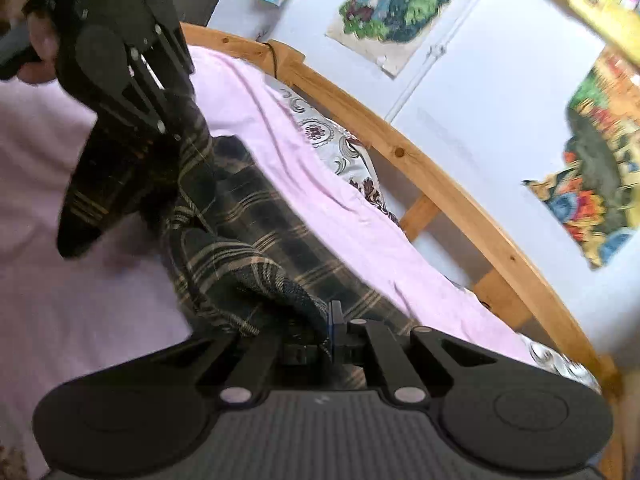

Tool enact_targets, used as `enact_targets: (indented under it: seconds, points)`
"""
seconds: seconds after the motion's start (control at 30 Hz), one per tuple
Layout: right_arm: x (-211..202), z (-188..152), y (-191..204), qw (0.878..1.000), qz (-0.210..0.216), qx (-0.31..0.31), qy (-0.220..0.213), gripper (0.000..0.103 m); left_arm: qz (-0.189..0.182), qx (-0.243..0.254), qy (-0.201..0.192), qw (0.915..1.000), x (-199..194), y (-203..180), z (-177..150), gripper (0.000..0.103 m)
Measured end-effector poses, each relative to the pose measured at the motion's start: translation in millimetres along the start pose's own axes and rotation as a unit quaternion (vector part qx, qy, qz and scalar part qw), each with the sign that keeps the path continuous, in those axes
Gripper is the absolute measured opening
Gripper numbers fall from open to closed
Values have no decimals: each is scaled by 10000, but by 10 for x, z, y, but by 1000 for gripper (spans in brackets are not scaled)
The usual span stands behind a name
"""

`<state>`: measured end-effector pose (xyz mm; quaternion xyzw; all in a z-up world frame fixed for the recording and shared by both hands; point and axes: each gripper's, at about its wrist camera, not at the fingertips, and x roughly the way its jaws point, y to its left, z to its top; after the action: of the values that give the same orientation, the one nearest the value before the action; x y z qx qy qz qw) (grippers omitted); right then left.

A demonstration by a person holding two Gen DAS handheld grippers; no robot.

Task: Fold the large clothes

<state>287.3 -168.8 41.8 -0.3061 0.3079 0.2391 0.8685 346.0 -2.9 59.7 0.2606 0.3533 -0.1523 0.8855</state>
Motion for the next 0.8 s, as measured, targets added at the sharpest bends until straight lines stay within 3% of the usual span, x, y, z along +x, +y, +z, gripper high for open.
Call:
enact_targets:
  seconds: [0.1, 0.3, 0.43, 0.57, 0.63, 0.7, 0.8]
  points:
    - [592, 37, -435, 9980, 317, 506, 214, 3, -103, 109, 290, 9995, 643, 226, 216, 2]
    - [1385, -351, -799, 9783, 322, 1993, 470, 4, -441, -978, 800, 9910, 1660, 507, 91, 2]
    - [1268, -609, -815, 9729, 500, 2223, 400, 46, -663, -1396, 752, 9851, 1830, 561, -67, 3]
    - [704, -762, -486, 9899, 143, 1406, -50, 83, -838, -1522, 607, 9829, 1784, 625, -149, 4]
    - [443, -867, -213, 9967, -34, 766, -263, 93, -930, -1619, 587, 9807, 1770, 639, -189, 5]
    - [281, -993, 103, 9994, -167, -11, -315, 95, -975, -1662, 574, 9796, 1789, 662, -197, 5]
    - [256, -1174, 534, 9932, -443, -1053, -211, 100, -1004, -1697, 593, 9786, 1806, 679, -196, 5]
